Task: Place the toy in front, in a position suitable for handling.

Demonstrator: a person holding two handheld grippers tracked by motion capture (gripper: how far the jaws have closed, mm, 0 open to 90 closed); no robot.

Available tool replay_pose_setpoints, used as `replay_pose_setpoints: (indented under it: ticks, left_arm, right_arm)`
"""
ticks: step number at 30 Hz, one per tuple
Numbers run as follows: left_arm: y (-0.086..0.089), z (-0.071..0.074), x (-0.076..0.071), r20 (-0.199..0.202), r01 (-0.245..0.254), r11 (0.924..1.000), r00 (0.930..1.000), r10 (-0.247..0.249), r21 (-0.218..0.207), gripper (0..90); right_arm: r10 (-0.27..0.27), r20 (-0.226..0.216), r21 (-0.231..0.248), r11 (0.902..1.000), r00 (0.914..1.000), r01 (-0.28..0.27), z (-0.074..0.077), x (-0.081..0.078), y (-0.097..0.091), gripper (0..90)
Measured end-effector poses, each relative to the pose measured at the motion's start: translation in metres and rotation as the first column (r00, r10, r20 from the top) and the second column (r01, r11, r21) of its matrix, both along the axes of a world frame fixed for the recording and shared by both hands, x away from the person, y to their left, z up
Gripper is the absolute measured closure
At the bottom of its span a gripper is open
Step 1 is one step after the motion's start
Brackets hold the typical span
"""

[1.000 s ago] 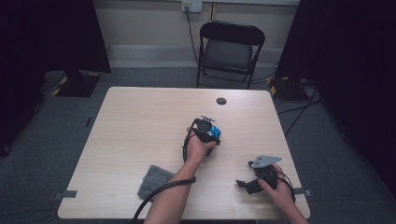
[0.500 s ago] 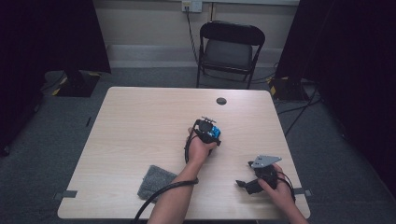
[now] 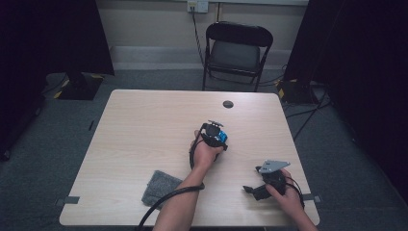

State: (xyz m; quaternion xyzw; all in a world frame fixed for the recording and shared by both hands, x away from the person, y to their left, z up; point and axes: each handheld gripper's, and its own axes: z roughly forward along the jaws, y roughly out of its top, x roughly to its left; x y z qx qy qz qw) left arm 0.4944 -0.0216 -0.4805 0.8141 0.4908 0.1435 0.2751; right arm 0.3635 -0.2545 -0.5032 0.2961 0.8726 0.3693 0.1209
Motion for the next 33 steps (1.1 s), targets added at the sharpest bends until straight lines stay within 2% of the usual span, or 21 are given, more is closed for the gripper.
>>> replay_pose_setpoints:
  ticks: [12,18,21,23,29,33]
  left_arm:
    - [0.0065,0.0088,0.0009,-0.026,0.023,0.9997,0.9994,-0.023,-0.010,26.8]
    - [0.0054,0.0051,0.0020,-0.040,0.019,0.9998,0.9990,-0.019,0.000,26.7]
    - [0.0034,0.0026,0.0023,-0.028,0.026,0.9995,0.9993,-0.026,0.018,26.7]
    - [0.0030,0.0020,0.0020,-0.025,0.007,0.9999,0.9997,-0.007,0.013,26.6]
    - [0.0035,0.0005,0.0004,-0.003,0.018,0.9998,0.9998,-0.018,0.011,26.0]
    - [0.0077,0.0043,-0.0021,0.014,0.022,0.9997,0.9997,-0.022,0.008,19.6]
  right_arm:
    - [0.003,-0.001,-0.001,1.0000,1.0000,-0.003,0.0000,0.0004,0.0002,4.7]
    - [0.004,-0.001,-0.001,1.0000,1.0000,-0.004,0.0000,0.0005,0.0003,4.7]
    - [0.003,-0.001,-0.001,1.0000,1.0000,-0.003,0.0000,0.0005,0.0003,4.7]
    - [0.003,-0.001,-0.001,1.0000,1.0000,-0.003,0.0000,0.0005,0.0003,4.6]
    - [0.003,-0.002,-0.001,1.0000,1.0000,-0.003,0.0000,0.0004,0.0003,4.6]
    - [0.003,-0.001,-0.001,1.0000,1.0000,-0.003,0.0000,0.0005,0.0003,4.7]
